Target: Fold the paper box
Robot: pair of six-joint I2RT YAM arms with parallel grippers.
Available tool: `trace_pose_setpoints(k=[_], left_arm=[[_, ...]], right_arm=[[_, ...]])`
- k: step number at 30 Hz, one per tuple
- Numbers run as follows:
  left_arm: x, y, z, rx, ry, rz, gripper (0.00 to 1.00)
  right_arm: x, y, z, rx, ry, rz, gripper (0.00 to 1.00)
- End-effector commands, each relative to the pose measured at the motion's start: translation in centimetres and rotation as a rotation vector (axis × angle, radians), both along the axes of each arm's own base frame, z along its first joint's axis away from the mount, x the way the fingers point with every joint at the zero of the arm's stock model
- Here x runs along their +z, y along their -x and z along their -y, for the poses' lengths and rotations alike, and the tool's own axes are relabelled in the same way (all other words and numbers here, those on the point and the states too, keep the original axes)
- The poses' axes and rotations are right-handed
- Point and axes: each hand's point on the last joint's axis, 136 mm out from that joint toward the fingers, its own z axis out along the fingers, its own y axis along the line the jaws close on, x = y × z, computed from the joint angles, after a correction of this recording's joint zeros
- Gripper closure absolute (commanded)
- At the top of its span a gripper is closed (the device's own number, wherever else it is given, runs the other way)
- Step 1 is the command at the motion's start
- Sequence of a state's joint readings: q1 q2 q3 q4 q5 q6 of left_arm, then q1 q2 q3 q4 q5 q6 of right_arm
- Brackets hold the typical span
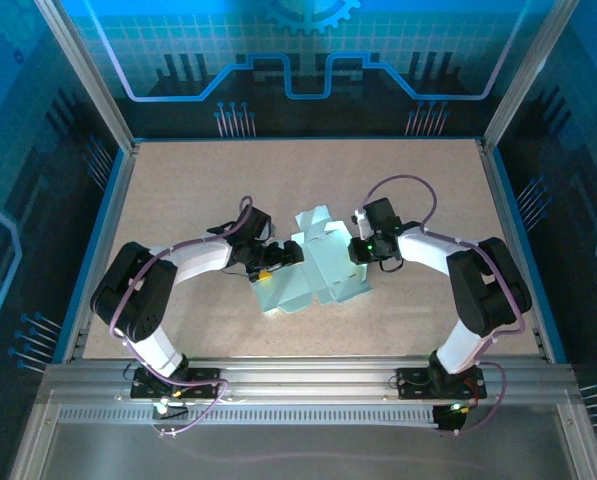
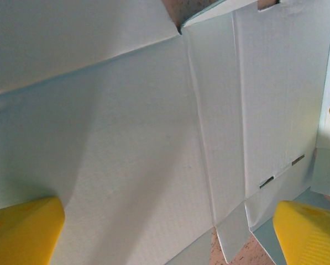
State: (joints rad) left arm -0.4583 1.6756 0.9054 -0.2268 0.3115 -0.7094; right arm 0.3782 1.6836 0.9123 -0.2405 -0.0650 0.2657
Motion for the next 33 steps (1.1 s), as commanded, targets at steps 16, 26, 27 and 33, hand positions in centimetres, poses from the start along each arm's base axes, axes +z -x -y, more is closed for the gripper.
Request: trace_pose_setpoints(k=[16,26,27,33], left_arm=[[-0.8,0.3,-0.7,0.028,-0.014,-0.052,0.01],[-0.8,0.3,-0.6,0.029,-0.009,-0.052,0.02],[-0.7,0.3,-0.6,0.030,-0.009,-0.051,0.01],[0.7,0.1,-0.6,0.035,0.005,-0.020,0.01]], right_arm=[[1.2,-0.5,0.4,-0.021,-0.028,0.040,0.80],[1.2,-0.5,0.2,-0.011,-0.027,0.042,0.99],[1.4,-0.6,0.2,-0.007,-0.012,0.049,1.00],[2.6,-0.7,0.7,0.016,0.132,0.113,1.00]])
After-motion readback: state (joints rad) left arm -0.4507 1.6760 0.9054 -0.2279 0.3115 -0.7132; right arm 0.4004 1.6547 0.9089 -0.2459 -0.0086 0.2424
